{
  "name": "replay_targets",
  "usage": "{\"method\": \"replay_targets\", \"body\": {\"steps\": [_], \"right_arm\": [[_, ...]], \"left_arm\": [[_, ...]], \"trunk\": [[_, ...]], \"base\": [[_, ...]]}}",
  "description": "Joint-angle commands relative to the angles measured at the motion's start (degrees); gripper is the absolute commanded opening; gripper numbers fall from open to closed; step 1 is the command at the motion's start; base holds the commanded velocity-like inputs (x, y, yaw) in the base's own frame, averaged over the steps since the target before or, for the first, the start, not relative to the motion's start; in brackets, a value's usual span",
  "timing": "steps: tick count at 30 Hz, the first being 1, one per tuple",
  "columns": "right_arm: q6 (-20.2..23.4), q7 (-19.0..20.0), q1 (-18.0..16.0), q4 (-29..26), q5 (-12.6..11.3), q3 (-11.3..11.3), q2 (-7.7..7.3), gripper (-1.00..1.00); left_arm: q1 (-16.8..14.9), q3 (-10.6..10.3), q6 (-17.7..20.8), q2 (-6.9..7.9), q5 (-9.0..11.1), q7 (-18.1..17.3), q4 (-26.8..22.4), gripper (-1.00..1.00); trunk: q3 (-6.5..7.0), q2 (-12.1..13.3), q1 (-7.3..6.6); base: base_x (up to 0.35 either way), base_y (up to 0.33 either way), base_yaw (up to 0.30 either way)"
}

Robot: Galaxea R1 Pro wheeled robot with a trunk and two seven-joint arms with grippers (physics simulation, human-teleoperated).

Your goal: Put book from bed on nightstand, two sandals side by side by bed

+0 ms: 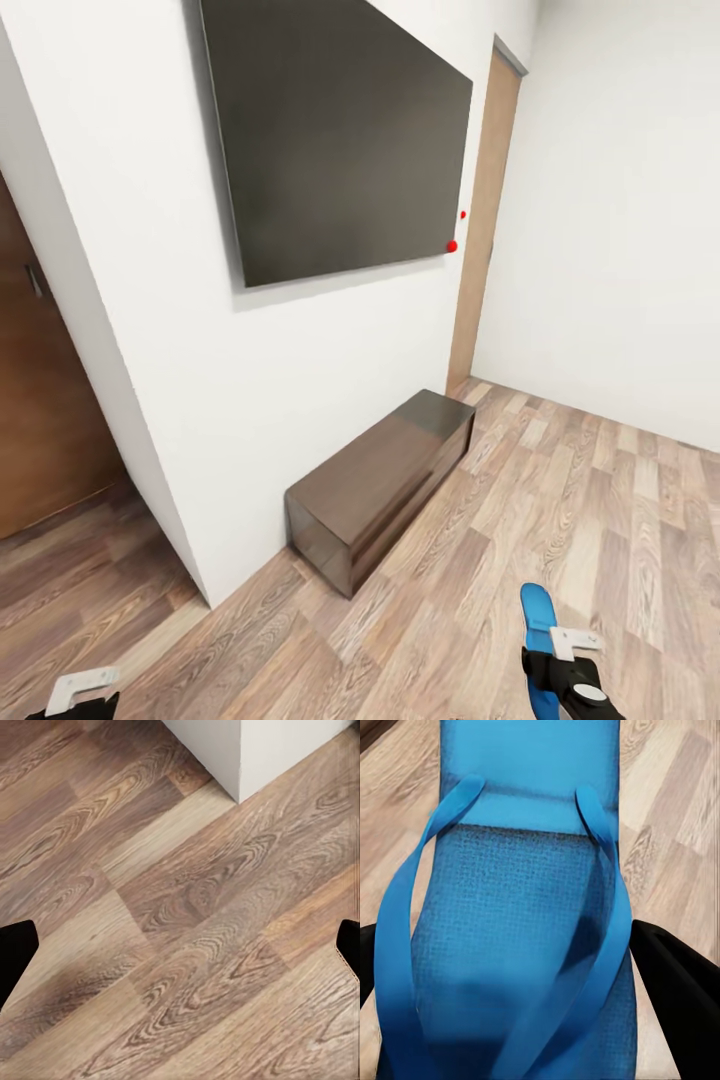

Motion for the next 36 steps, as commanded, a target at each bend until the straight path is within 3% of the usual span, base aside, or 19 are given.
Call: {"method": "replay_targets", "body": {"steps": [1,5,13,16,20,24,36], "right_arm": [[-0.3,0.01,-0.05,0.26,-0.48,-0.02,0.04,-1.0],[-0.3,0.0,-0.05,0.66,-0.35,0.0,0.13,-1.0],[-0.3,0.01,-0.05,0.84,-0.09,0.01,0.22,-1.0],[-0.29,0.01,-0.05,0.85,-0.07,0.04,0.31,-1.0],[-0.28,0.01,-0.05,0.93,-0.14,0.08,0.43,-1.0],[-0.28,0.01,-0.05,1.2,-0.38,0.09,0.4,-1.0],[-0.33,0.01,-0.05,3.12,-0.49,0.04,0.35,-1.0]], "left_arm": [[-0.01,0.28,-0.05,0.01,0.17,-0.39,0.02,1.0],[0.02,0.26,-0.14,-0.09,-0.01,-0.46,0.91,1.0],[0.04,0.23,-4.2,-0.65,0.04,-0.24,6.52,1.0],[0.02,0.24,-4.79,-1.39,0.27,-0.03,7.04,1.0],[0.03,0.21,-5.15,-3.83,0.21,0.08,7.33,1.0],[0.01,0.19,-5.22,-5.15,0.04,0.1,7.39,1.0],[0.04,0.11,-5.63,-5.75,0.09,0.11,7.42,1.0]], "trunk": [[0.13,0.38,-0.23],[0.84,1.99,-1.11],[2.28,5.2,-2.87],[2.82,6.4,-3.52],[3.54,8.0,-4.4],[4.26,9.61,-5.28],[6.41,14.42,-7.92]], "base": [[0.0,0.0,-0.273],[0.0,0.0,-0.273],[0.0,0.0,-0.273],[0.0,0.0,-0.273],[0.0,0.0,-0.273],[0.0,0.0,-0.273],[0.0,0.0,-0.272]]}}
